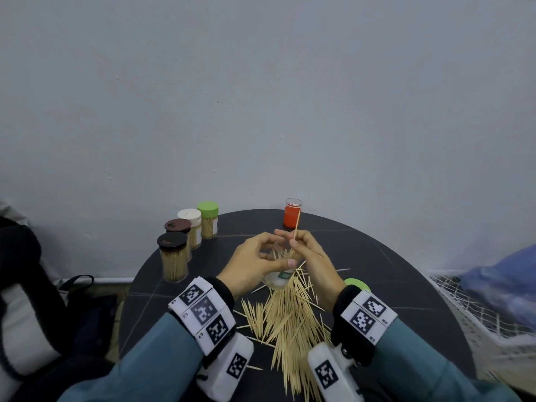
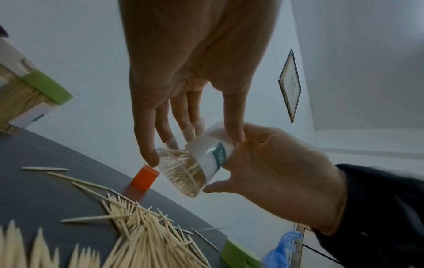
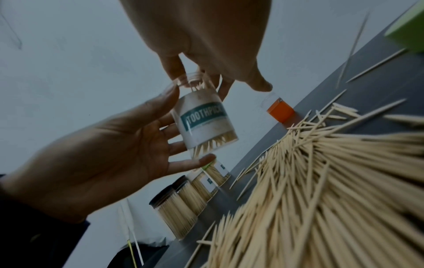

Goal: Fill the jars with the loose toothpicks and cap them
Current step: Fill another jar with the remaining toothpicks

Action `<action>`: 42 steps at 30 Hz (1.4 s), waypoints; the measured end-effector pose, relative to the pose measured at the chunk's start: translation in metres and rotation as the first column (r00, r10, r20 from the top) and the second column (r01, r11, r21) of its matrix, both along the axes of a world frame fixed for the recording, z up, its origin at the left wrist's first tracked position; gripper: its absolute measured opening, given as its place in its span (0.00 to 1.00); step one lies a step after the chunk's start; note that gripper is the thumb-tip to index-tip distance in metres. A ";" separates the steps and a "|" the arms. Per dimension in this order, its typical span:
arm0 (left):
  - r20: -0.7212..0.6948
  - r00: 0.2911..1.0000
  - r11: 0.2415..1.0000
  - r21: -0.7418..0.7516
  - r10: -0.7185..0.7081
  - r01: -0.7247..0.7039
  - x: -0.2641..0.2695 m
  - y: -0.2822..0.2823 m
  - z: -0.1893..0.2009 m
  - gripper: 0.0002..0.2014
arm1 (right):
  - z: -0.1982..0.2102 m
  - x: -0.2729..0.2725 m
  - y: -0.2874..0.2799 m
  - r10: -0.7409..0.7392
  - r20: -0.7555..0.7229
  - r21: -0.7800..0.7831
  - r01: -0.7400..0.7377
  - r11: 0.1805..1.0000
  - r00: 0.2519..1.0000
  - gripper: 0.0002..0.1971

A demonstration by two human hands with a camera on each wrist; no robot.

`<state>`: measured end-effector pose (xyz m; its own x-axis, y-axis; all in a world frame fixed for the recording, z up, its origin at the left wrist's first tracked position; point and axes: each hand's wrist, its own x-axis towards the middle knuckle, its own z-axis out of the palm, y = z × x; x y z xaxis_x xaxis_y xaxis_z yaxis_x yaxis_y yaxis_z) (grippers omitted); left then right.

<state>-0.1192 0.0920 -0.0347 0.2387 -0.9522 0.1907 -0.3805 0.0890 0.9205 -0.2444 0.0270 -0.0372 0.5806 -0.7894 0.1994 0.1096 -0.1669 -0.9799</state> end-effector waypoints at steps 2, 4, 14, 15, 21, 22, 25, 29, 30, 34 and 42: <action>-0.003 1.000 1.000 0.011 -0.009 0.009 -0.001 0.000 0.000 0.26 | 0.001 -0.004 -0.002 -0.004 0.000 -0.015 0.004 1.000 1.000 0.11; 0.000 1.000 0.999 0.027 -0.023 0.023 -0.001 0.000 -0.002 0.26 | 0.002 -0.006 -0.002 -0.021 -0.015 -0.036 0.020 0.999 1.000 0.16; -0.005 0.999 0.998 0.029 -0.051 0.051 -0.001 -0.002 -0.004 0.27 | 0.000 -0.013 0.000 -0.035 -0.113 -0.084 0.026 0.996 0.993 0.14; -0.009 0.999 0.998 0.034 -0.047 0.048 0.000 -0.002 -0.004 0.27 | 0.003 -0.016 -0.002 -0.061 -0.120 -0.110 0.047 0.993 0.991 0.16; -0.013 0.999 0.999 0.037 -0.033 0.033 -0.001 -0.005 -0.004 0.24 | 0.011 -0.026 -0.013 -0.049 -0.306 -0.209 -0.017 0.978 0.951 0.18; -0.009 0.999 0.999 0.038 -0.034 0.034 -0.001 -0.005 -0.004 0.25 | 0.010 -0.025 -0.013 -0.036 -0.340 -0.205 -0.036 0.978 0.940 0.19; 0.018 0.998 0.997 0.047 -0.065 0.064 -0.002 -0.006 -0.005 0.26 | 0.006 -0.021 -0.007 0.012 -0.416 -0.150 -0.082 0.985 0.909 0.21; 0.013 0.999 0.998 0.036 -0.048 0.048 -0.002 -0.005 -0.004 0.24 | 0.009 -0.024 -0.014 -0.036 -0.394 -0.131 -0.017 0.991 0.919 0.22; 0.008 0.999 0.999 0.029 -0.032 0.032 -0.001 -0.005 -0.003 0.24 | 0.011 -0.026 -0.021 -0.085 -0.399 -0.140 0.031 0.990 0.913 0.21; -0.005 1.000 1.000 0.007 0.021 -0.021 0.005 -0.003 -0.001 0.25 | 0.011 -0.042 -0.062 -0.227 -0.723 -0.209 0.107 0.972 0.653 0.19; -0.005 1.000 1.000 0.004 0.028 -0.028 0.009 -0.004 0.001 0.26 | -0.001 -0.042 -0.065 -0.305 -0.952 -0.297 -0.190 0.936 -0.016 0.18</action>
<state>-0.1104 0.0877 -0.0335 0.2661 -0.9460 0.1853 -0.3784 0.0743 0.9226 -0.2860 -0.0384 -0.0386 0.3361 -0.8809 -0.3333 -0.9320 -0.3620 0.0170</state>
